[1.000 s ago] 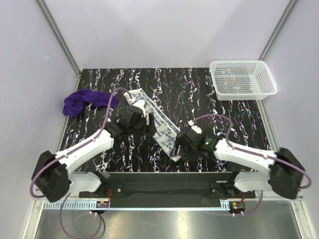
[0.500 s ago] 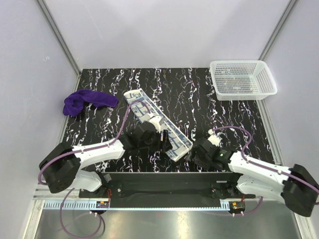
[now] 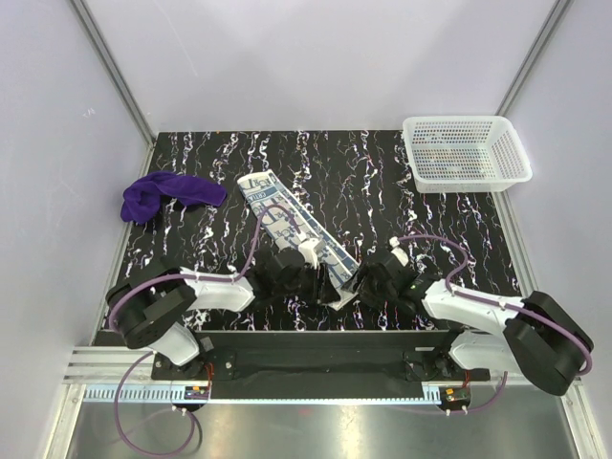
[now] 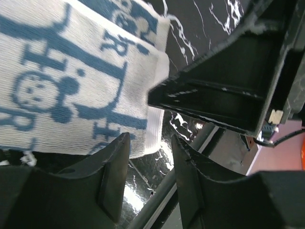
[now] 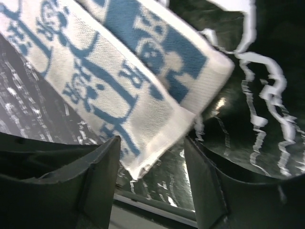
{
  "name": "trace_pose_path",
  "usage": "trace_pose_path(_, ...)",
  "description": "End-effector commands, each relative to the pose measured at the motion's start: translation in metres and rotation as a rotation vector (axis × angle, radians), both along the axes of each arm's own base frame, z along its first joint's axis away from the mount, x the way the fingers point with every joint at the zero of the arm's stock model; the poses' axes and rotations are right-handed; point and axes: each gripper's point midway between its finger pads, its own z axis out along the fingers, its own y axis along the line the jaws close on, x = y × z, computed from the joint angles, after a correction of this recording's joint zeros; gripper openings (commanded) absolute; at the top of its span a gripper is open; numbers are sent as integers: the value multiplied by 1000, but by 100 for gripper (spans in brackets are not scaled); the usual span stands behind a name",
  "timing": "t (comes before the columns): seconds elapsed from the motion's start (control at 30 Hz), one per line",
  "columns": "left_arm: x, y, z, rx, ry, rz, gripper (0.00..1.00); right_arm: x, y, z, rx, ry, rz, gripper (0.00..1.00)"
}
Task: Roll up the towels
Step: Roll the towel
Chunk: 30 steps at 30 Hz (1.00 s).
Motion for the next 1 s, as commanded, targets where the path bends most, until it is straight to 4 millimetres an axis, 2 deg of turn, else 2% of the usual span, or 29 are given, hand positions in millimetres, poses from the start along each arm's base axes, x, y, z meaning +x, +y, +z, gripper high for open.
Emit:
trace_pose_path(0.0, -5, -20, 20, -124, -32, -40, 45, -6, 0, -19, 7, 40, 7, 62)
trace_pose_path(0.07, -8, -18, 13, -114, -23, -40, 44, -8, 2, -26, 7, 57, 9, 58)
trace_pose_path(0.27, -11, -13, 4, -97, -19, -42, 44, -3, 7, -25, 15, 43, 22, 47)
trace_pose_path(0.3, -11, -12, 3, -96, -21, -41, 44, -3, 6, -25, 14, 40, 20, 42)
trace_pose_path(0.4, -12, -10, 0, -91, -17, -41, 43, -4, 6, -23, 18, 37, 25, 33)
trace_pose_path(0.43, -13, -10, 0, -93, -17, -42, 43, -4, 7, -21, 21, 34, 29, 25)
trace_pose_path(0.57, -13, -10, 3, -82, -27, -45, 44, -4, 9, -13, 43, 17, 39, 11)
trace_pose_path(0.63, -11, -12, 12, -73, -63, -52, 46, -9, 3, -14, 25, 36, 37, 5)
trace_pose_path(0.67, -10, -8, 8, -29, -79, -49, 50, -8, 4, -8, 36, 21, 37, 2)
trace_pose_path(0.7, -12, -8, 8, -8, -95, -56, 52, -8, 4, -4, 42, 16, 36, 1)
trace_pose_path(0.73, -9, -12, 21, -11, -128, -53, 54, -11, 1, -3, 31, 24, 34, 0)
trace_pose_path(0.77, -8, -5, 15, 48, -143, -37, 56, -8, 2, 7, 47, 4, 32, 0)
trace_pose_path(0.8, -10, -7, 21, 65, -188, -56, 57, -11, -1, 8, 34, 15, 29, 0)
trace_pose_path(0.83, -9, -11, 28, 76, -217, -56, 59, -8, 1, 20, 50, -5, 27, 0)
trace_pose_path(0.87, -8, -5, 25, 129, -236, -43, 60, -8, -1, 22, 42, -5, 20, 0)
trace_pose_path(0.93, -14, -11, 36, 166, -326, -58, 62, -9, -3, 29, 24, 7, 20, 0)
trace_pose_path(0.97, -10, -6, 35, 222, -366, -25, 63, -9, -3, 30, 18, 10, 20, 0)
